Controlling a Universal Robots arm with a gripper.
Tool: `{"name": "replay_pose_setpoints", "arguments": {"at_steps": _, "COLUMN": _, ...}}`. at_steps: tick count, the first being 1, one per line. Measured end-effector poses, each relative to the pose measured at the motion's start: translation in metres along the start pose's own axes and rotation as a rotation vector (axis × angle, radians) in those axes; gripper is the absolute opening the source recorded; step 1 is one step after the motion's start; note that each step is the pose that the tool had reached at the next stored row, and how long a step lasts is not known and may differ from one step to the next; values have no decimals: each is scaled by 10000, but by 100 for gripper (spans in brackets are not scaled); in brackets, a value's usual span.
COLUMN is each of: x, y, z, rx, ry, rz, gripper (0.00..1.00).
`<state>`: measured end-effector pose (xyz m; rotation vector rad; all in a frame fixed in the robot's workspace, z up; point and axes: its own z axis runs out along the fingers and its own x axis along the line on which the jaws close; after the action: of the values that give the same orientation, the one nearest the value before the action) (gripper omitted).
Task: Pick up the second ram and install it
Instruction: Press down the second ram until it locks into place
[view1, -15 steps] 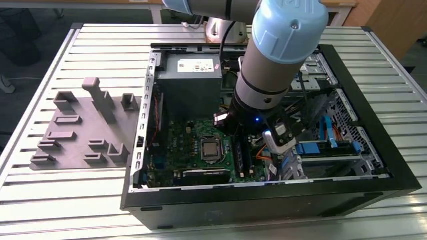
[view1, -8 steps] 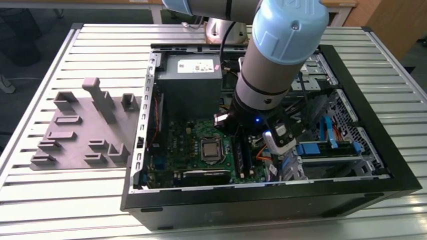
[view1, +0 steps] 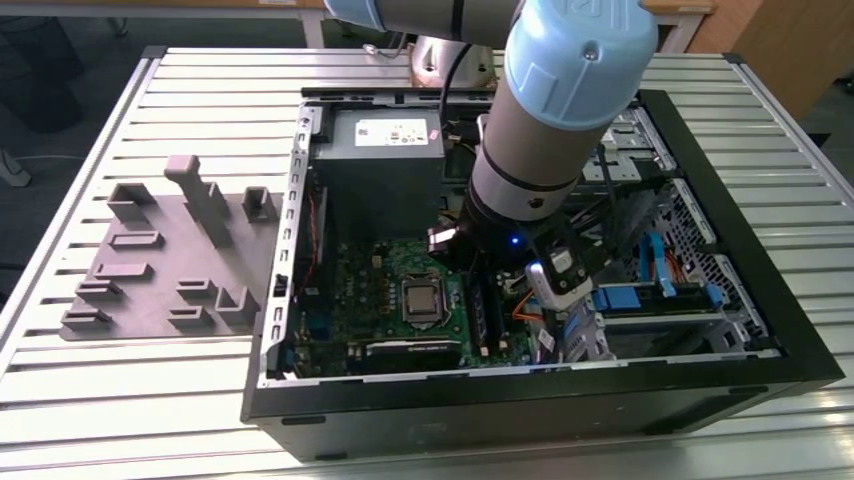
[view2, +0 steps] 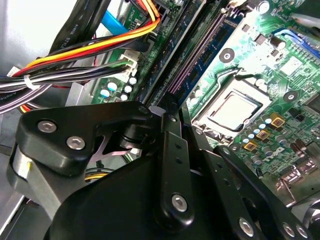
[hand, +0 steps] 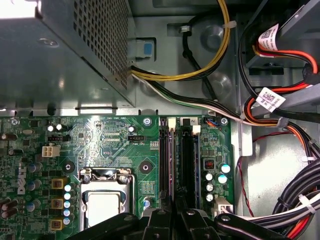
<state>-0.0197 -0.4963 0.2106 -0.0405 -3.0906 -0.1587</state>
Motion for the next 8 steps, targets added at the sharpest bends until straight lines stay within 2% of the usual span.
{"name": "replay_pose_setpoints", "arguments": {"at_steps": 8, "x": 1, "y": -1, "z": -16, "rx": -1, "ry": -2, "rz": 14, "gripper": 14}}
